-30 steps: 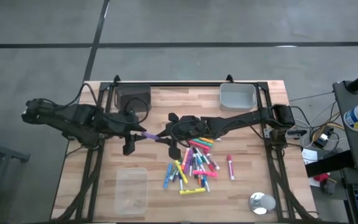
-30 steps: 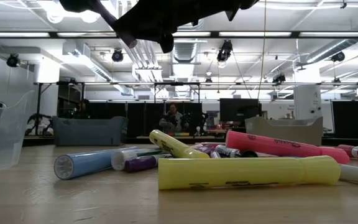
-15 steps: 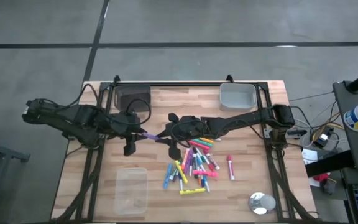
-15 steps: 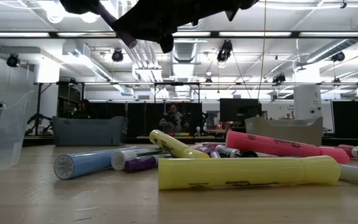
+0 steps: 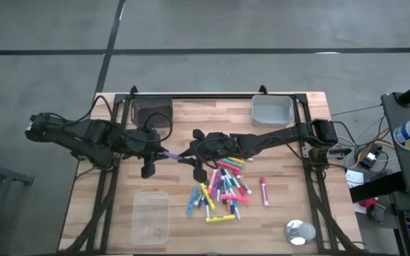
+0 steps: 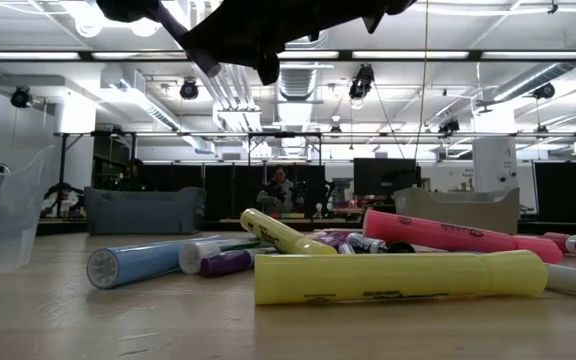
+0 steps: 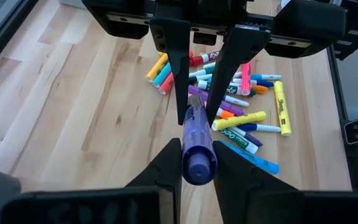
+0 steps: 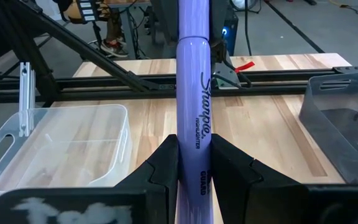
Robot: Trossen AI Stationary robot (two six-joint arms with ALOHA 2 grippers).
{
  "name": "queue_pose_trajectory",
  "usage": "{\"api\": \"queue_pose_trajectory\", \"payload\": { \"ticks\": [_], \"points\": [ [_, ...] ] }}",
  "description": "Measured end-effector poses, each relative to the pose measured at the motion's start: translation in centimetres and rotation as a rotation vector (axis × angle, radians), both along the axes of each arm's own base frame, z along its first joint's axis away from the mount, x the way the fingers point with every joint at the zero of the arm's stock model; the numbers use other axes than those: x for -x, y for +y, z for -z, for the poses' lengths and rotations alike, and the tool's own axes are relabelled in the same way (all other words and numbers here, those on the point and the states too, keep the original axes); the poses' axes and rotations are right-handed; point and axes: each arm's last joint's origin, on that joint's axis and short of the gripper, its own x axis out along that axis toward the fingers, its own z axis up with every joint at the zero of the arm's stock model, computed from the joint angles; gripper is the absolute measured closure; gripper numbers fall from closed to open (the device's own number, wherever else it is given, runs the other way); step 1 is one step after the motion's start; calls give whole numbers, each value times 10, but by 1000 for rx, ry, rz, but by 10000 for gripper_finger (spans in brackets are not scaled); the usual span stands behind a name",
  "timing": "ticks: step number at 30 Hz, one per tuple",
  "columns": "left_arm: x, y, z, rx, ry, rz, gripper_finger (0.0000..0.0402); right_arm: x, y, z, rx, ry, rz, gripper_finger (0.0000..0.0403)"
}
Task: Pick & Place Markers
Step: Put the violet highlighter pen into the black bin
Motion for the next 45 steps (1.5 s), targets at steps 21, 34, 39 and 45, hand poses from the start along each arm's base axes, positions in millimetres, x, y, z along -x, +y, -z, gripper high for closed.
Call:
{"api": "queue_pose_trajectory", "payload": {
  "ticks": [21, 34, 39, 45],
  "points": [
    [1, 0, 0, 1, -1, 4, 338, 0, -1, 1, -6, 1, 13, 154],
    [5, 2, 3, -13, 49, -19, 338, 8, -1, 17, -36, 192, 34, 89],
    [7, 7, 5, -25, 78, -93, 338, 14, -2, 26, -56, 301, 51, 97],
    [11, 22, 6, -7, 117, -258, 338, 18, -1, 32, -68, 364, 61, 101]
  ]
}}
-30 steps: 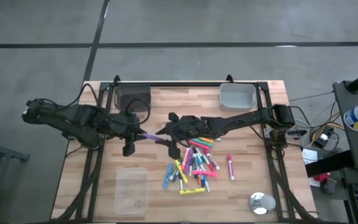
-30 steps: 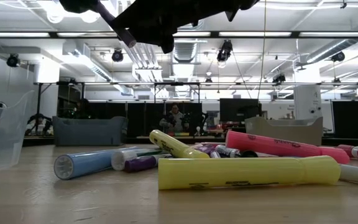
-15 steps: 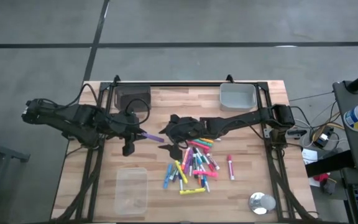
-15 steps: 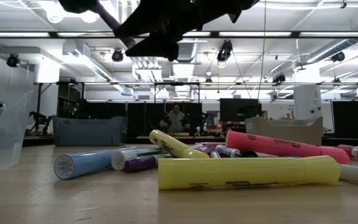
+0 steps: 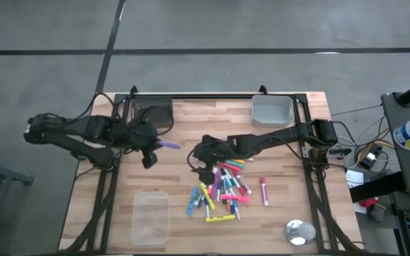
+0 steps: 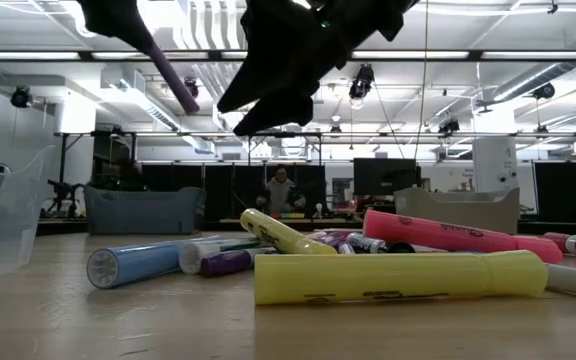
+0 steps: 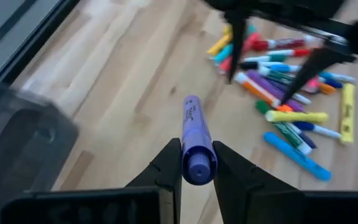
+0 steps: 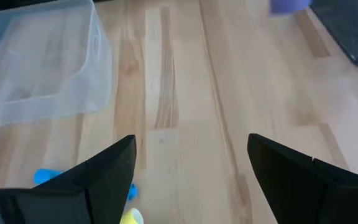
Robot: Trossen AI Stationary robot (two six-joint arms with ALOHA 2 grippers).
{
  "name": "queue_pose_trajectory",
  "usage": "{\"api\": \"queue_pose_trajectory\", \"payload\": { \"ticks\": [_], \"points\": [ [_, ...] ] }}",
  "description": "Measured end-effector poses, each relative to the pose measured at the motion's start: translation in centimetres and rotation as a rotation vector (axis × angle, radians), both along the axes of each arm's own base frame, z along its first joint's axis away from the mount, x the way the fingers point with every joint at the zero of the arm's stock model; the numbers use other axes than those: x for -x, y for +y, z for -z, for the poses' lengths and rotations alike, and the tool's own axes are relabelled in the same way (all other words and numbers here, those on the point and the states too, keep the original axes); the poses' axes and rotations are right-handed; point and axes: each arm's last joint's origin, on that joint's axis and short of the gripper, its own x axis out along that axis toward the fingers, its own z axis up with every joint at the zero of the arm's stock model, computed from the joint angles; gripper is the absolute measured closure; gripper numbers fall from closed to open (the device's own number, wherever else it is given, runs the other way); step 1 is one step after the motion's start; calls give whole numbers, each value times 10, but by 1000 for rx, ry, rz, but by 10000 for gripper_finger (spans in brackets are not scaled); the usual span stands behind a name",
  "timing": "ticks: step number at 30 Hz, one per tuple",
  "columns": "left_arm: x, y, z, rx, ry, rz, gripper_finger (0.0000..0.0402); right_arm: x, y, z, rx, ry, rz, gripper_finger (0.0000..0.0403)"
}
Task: Pick & Place Markers
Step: Put the violet highlighter pen into the black bin
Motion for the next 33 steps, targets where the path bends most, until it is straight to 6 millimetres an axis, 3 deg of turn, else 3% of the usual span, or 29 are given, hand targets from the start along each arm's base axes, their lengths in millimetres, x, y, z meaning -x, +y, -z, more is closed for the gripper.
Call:
{"api": "queue_pose_trajectory", "payload": {
  "ticks": [14, 22, 33],
  "points": [
    [4, 56, 13, 156, 132, -349, 338, 7, 11, 15, 2, 46, -29, 106],
    [-1, 100, 7, 244, 215, -474, 338, 8, 25, 16, 3, 13, -67, 101],
    [-32, 173, -2, 253, 331, -556, 338, 10, 43, 15, 7, -9, -115, 107]
  ]
}}
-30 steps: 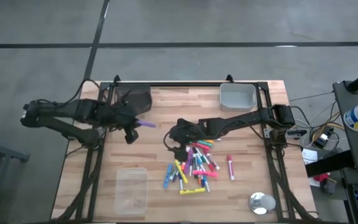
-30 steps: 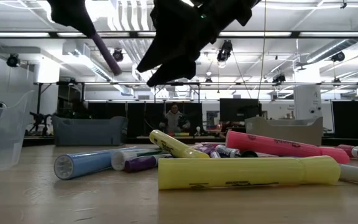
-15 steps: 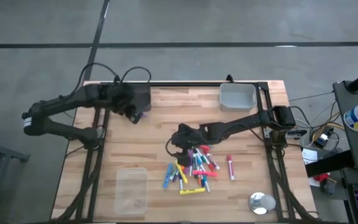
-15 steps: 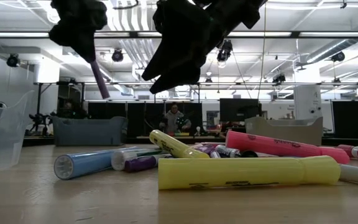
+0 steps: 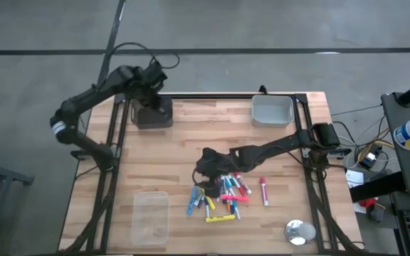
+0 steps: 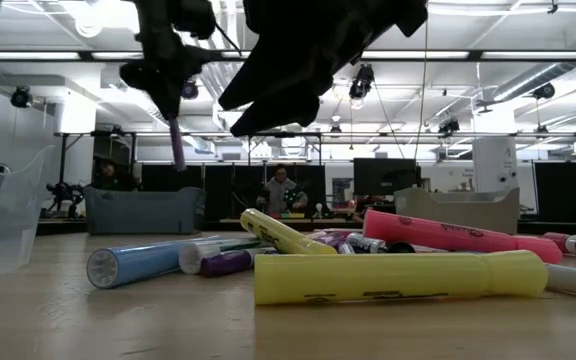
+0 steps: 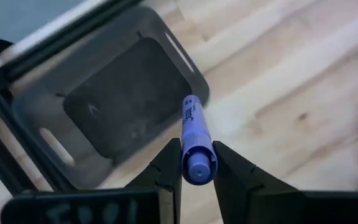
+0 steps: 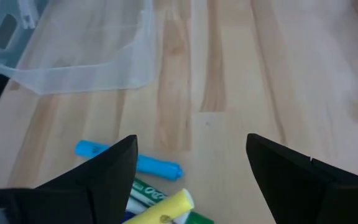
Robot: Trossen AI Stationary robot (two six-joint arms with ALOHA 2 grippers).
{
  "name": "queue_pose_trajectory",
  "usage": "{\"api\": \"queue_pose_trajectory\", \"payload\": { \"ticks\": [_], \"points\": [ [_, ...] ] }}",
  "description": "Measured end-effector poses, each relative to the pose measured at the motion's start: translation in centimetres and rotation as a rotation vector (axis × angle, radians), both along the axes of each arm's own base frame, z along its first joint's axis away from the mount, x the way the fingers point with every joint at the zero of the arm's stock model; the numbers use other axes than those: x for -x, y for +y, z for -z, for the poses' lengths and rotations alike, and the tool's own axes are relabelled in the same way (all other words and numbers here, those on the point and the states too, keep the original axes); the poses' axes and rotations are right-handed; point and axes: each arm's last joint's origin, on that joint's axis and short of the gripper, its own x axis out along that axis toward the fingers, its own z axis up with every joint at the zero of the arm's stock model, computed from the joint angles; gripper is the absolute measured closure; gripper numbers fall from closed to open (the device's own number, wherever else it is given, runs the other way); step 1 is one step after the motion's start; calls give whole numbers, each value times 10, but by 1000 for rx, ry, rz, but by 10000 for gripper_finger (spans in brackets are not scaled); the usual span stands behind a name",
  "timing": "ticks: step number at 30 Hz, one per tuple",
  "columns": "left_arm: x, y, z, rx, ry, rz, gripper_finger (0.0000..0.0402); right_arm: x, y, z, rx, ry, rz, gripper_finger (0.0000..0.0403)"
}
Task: Pick & Place Markers
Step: Put the violet highlighter pen into the black bin
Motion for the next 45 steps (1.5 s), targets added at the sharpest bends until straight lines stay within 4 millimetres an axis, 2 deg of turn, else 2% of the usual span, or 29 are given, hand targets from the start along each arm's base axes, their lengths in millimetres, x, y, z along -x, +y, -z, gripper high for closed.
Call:
{"api": "queue_pose_trajectory", "payload": {
  "ticks": [7, 12, 19, 28, 38, 45],
  "points": [
    [-13, 42, 5, 18, 53, -64, 338, 3, 15, 1, -2, 2, -34, 108],
    [-16, 60, 18, 0, 148, -102, 338, 5, 20, 1, -5, 4, -45, 110],
    [-22, 81, 40, 29, 190, -120, 338, 4, 20, 1, -8, 0, -43, 110],
    [-32, 92, 54, 42, 151, -122, 338, 4, 21, 1, -9, -1, -44, 110],
    [-30, 94, 57, 49, 154, -139, 338, 4, 21, 1, -19, 2, -36, 110],
    [-20, 92, 75, 63, 158, -144, 339, 6, 27, 1, -22, 8, -47, 110]
  ]
}}
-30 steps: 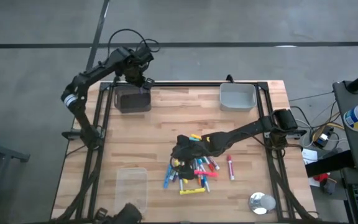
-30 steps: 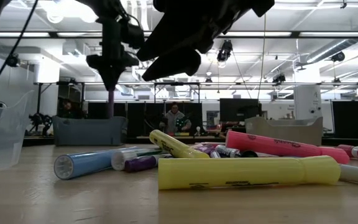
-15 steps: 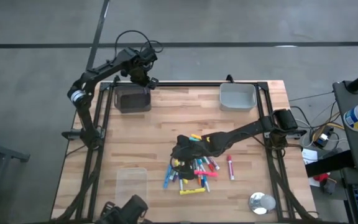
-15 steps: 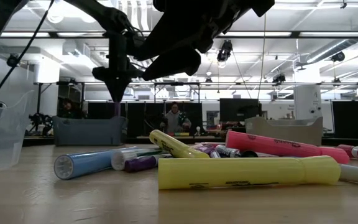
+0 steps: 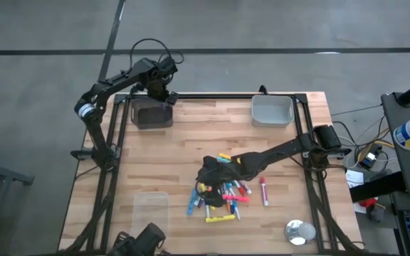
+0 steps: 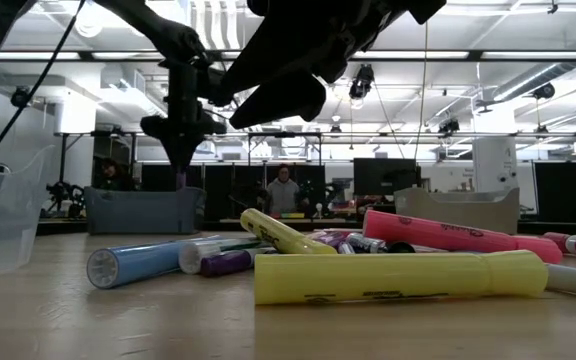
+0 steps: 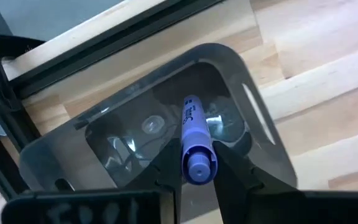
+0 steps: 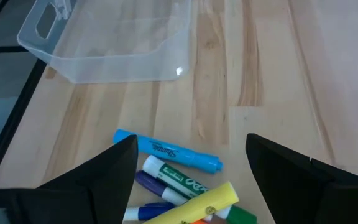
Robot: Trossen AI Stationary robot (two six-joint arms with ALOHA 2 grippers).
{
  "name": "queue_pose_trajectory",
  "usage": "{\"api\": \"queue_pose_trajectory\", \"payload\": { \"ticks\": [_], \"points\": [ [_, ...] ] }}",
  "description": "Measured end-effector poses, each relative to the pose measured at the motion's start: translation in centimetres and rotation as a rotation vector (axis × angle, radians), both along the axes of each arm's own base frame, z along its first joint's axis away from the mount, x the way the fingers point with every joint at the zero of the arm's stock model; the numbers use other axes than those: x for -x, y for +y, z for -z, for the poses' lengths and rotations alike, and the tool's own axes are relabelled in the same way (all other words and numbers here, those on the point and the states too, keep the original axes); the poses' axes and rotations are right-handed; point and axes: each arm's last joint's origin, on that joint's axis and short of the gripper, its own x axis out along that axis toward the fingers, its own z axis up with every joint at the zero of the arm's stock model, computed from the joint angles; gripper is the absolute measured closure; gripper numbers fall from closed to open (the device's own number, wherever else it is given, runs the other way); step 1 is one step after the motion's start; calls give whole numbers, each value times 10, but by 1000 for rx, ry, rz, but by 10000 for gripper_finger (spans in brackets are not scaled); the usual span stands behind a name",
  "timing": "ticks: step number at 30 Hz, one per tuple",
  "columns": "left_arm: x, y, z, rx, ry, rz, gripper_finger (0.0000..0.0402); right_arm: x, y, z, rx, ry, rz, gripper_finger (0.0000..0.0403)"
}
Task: Pick & Place Markers
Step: Put the violet highlighter pen into the black bin
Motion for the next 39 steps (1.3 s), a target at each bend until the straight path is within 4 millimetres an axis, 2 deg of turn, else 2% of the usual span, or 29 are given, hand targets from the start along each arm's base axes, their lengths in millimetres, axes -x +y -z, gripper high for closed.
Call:
{"api": "queue_pose_trajectory", "payload": {
  "ticks": [7, 14, 39],
  "points": [
    [12, -1, 12, -19, -108, -19, 340, 1, 3, 0, 0, 1, -6, 110],
    [23, -3, 23, 10, -87, -40, 341, 1, 3, 0, -4, 1, -1, 110],
    [23, 1, 21, 19, -111, -35, 341, 0, 3, -1, 0, -8, -5, 110]
  ]
}}
